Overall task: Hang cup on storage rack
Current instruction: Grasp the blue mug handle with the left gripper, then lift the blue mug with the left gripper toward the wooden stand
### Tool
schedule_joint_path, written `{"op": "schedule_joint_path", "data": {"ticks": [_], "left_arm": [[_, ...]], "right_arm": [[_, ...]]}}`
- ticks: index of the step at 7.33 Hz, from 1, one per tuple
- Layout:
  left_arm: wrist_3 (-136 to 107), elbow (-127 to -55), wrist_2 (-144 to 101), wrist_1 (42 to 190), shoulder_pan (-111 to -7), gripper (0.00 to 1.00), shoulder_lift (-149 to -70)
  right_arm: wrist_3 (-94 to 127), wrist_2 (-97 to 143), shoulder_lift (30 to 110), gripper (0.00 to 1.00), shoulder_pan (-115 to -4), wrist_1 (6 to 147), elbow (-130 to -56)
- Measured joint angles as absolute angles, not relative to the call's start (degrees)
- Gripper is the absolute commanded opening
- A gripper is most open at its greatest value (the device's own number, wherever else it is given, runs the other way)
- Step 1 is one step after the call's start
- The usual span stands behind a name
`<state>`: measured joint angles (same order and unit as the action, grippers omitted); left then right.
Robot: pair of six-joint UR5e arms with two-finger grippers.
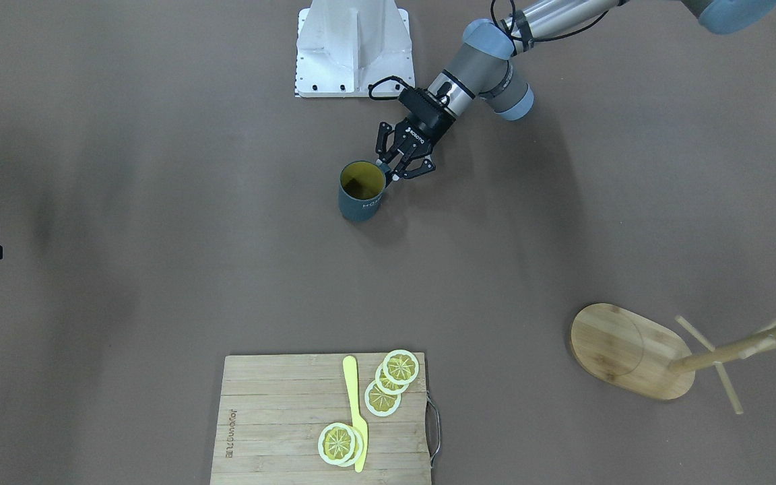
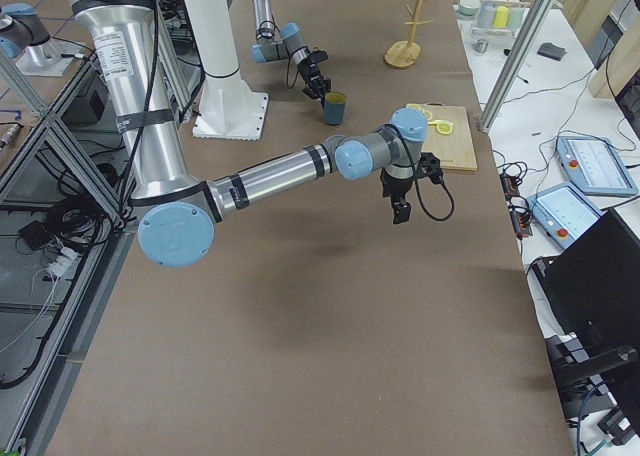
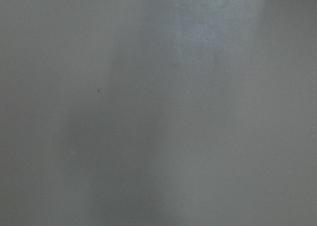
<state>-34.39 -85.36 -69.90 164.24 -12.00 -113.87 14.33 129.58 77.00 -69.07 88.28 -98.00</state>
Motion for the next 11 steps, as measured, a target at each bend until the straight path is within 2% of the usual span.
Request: {"op": "schedule_joint_path", "data": {"ticks": [4,9,11], "left_arm": [[-49.7,-86.5,-70.2,166.3,-17.9,0.0,-114.0],[-93.6,-86.4,-76.4,172.3,-34.3,0.0,-115.9],[-109.4,-84.3,-78.9,173.2,-40.5,0.0,-115.9]], "right_arm": [[14.0,129.8,77.2,1.0,-70.2,88.3,-97.9],[13.5,129.1,77.1,1.0,-71.8,88.3,-98.0],[13.5,128.3,76.9,1.0,-71.6,88.3,-98.0]]}}
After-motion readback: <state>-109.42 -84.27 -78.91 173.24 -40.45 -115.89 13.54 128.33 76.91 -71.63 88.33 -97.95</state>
